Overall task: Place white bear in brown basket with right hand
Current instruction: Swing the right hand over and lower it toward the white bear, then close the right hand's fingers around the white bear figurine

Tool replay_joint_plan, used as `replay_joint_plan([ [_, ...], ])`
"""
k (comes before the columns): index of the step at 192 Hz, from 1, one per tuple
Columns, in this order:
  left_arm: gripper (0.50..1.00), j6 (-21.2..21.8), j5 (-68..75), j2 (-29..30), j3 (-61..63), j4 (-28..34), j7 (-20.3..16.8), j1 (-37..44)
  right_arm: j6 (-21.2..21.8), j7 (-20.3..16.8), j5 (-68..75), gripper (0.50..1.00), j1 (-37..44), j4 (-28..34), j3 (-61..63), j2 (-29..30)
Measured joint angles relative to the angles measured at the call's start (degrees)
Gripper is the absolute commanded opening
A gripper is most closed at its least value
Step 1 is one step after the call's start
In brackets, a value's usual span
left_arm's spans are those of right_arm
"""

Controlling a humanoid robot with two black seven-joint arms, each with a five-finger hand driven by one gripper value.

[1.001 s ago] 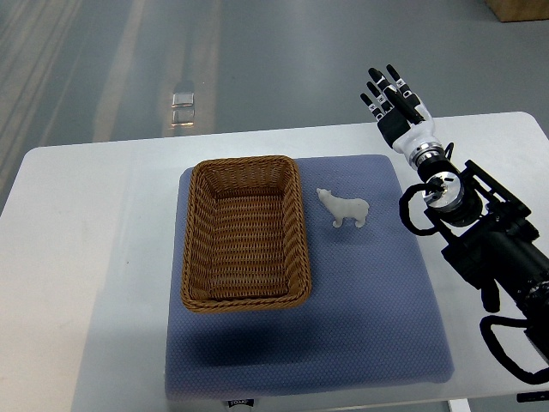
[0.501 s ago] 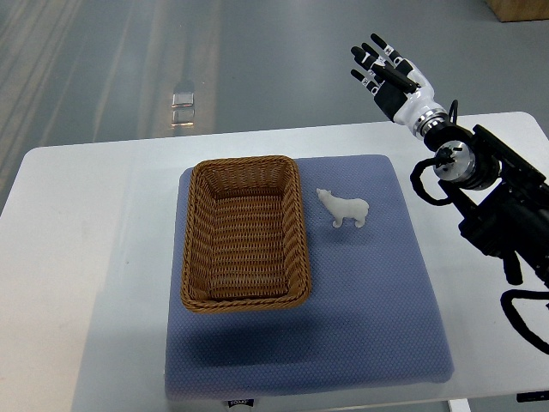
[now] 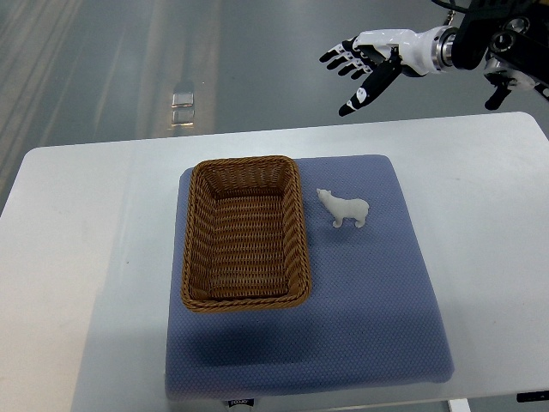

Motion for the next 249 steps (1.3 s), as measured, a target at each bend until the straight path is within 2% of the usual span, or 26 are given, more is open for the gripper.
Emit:
replay_joint_plan([
  [20,1.000,-0.01,0.00,0.00,0.01,0.00,0.00,-0.02,3.38,-3.84,-0.20,0.924,6.74,1.79,-7.19,0.04],
  [49,1.000,-0.03,0.00,0.00,-0.02,-0.01,0.00,-0.02,3.98,-6.42,0.29,0.921,9.41,3.09,-9.66,1.06],
  [146,1.000,-0.09,0.00,0.00,0.02,0.04,0.00,-0.04,-2.26,-6.66,0.40,0.913,0.17,4.85,-9.72,3.69],
  [249,1.000,-0.05,0.00,0.00,0.02,0.16,0.03,-0.03,-6.55,-6.57,-0.71,0.899,-7.26,4.50,-9.62,6.65],
])
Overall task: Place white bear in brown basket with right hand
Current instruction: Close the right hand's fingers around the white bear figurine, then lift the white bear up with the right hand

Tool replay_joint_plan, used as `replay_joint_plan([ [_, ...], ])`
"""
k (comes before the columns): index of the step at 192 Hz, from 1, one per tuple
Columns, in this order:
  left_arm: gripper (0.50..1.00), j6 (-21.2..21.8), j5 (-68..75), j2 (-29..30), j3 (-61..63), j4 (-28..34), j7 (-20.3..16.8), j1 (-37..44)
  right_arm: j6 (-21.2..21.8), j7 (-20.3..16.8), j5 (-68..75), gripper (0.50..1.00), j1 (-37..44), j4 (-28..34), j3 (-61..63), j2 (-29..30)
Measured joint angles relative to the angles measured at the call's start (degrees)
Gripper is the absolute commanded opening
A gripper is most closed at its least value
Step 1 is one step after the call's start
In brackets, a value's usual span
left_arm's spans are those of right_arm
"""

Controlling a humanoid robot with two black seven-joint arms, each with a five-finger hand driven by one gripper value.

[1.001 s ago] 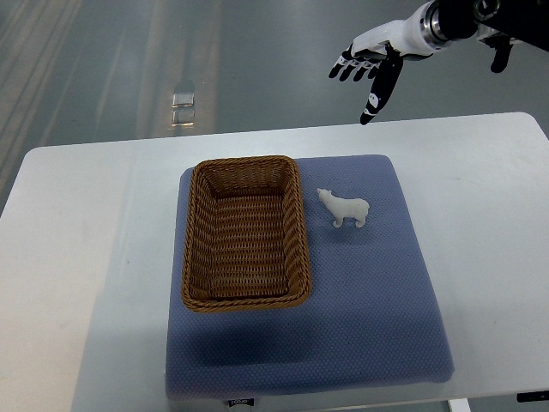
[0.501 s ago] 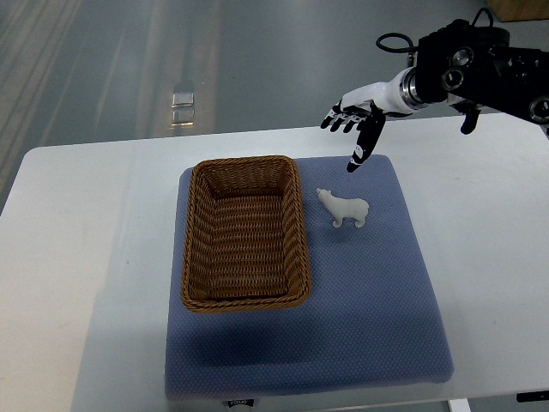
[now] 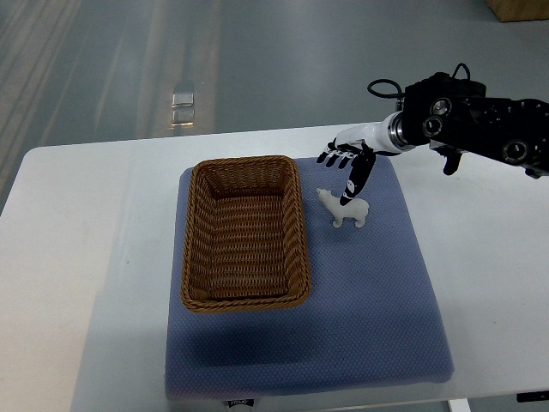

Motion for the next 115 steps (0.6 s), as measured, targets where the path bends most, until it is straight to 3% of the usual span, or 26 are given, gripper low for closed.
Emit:
replay_joint_plan([
  [68,1.000,0.02,0.00,0.00,0.00,0.04,0.00,0.00,-2.05,0.01,-1.55,0.852,-3.67,-0.68,0.11,1.54],
  [105,1.000,0.01,0.00,0.00,0.00,0.08,0.00,0.00,-2.66,0.01,-1.69,0.791,-4.67,-1.06,0.11,2.39],
  [115,1.000,0.01,0.00,0.00,0.00,0.10,0.00,0.00,-2.96,0.01,-1.78,0.754,-4.79,-1.18,0.11,2.50],
])
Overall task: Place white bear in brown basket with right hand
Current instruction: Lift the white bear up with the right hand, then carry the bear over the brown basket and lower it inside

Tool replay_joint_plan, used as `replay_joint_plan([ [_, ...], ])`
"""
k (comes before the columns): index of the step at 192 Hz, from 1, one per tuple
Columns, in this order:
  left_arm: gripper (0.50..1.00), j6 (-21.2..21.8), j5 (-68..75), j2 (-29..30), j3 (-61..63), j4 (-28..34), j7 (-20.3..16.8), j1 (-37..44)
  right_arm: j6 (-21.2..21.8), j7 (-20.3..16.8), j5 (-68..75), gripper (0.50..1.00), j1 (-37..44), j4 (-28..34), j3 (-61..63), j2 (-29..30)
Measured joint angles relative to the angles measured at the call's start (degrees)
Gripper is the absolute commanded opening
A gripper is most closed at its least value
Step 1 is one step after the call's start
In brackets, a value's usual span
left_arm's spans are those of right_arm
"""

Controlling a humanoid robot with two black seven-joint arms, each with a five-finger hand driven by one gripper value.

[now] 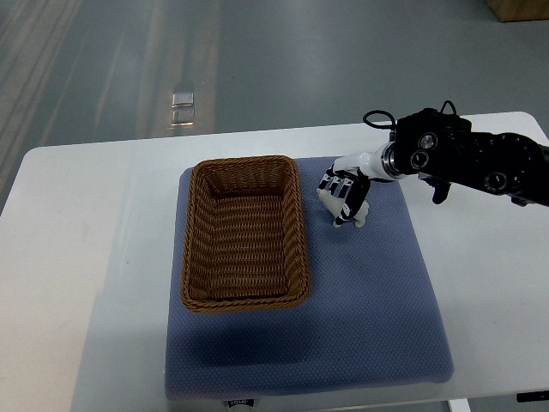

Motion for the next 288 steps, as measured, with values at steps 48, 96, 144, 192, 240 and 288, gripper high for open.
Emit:
replay_joint_plan([
  [48,1.000,0.00,0.00,0.00,-0.04,0.09,0.00,0.00,-0.40,0.22,-1.78,0.686,-1.06,-0.17,-0.08,0.51],
  [96,1.000,0.00,0.00,0.00,-0.08,0.18,0.00,0.02,-1.06,0.33,-2.47,0.554,-1.61,-0.26,-0.10,0.60],
  [144,1.000,0.02,0.00,0.00,-0.07,0.18,0.00,0.02,-1.04,0.43,-1.96,0.554,1.62,0.30,0.40,-2.64],
  [192,1.000,0.04,-0.01,0.00,-0.08,0.18,-0.03,0.00,3.11,0.44,-1.22,0.558,11.55,5.13,0.49,-9.89],
  [240,1.000,0.04,-0.01,0.00,-0.01,-0.28,-0.03,-0.01,5.20,0.37,0.84,0.558,19.44,9.84,0.30,-13.81],
  [288,1.000,0.00,0.05,0.00,0.00,-0.30,0.00,0.00,1.09,0.60,3.85,0.560,20.28,9.82,-0.24,-5.82],
])
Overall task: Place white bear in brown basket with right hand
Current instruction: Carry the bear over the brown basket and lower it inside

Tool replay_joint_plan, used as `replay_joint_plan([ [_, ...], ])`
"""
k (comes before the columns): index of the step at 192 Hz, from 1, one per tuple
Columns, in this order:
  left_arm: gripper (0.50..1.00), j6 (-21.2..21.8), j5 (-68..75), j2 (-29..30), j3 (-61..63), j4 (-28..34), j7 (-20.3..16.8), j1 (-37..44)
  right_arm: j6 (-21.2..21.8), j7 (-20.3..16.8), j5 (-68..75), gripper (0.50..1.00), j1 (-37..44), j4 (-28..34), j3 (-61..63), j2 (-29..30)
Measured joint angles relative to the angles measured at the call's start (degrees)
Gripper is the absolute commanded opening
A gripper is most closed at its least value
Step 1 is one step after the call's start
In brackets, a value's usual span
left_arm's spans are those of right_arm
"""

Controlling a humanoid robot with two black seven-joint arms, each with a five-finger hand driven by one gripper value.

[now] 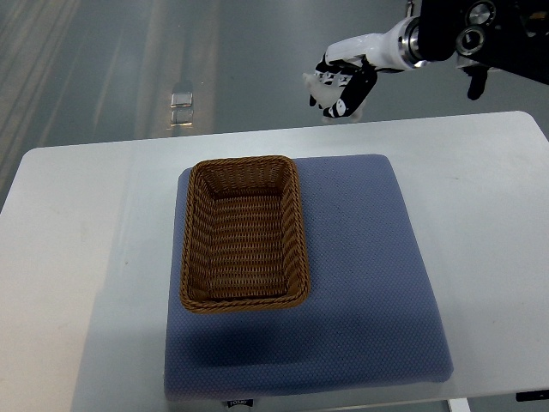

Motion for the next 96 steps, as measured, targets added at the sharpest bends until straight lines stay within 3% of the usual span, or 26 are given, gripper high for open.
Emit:
replay_joint_plan([
  [66,1.000,-0.02,-0.02,0.00,-0.09,-0.03,-0.03,0.01,-6.88,0.11,0.18,0.568,-3.82,-9.88,-3.31,20.48],
  [96,1.000,0.03,-0.07,0.00,-0.09,0.19,-0.06,0.06,-8.71,0.59,-0.64,0.574,-8.21,-13.89,-3.54,23.88],
])
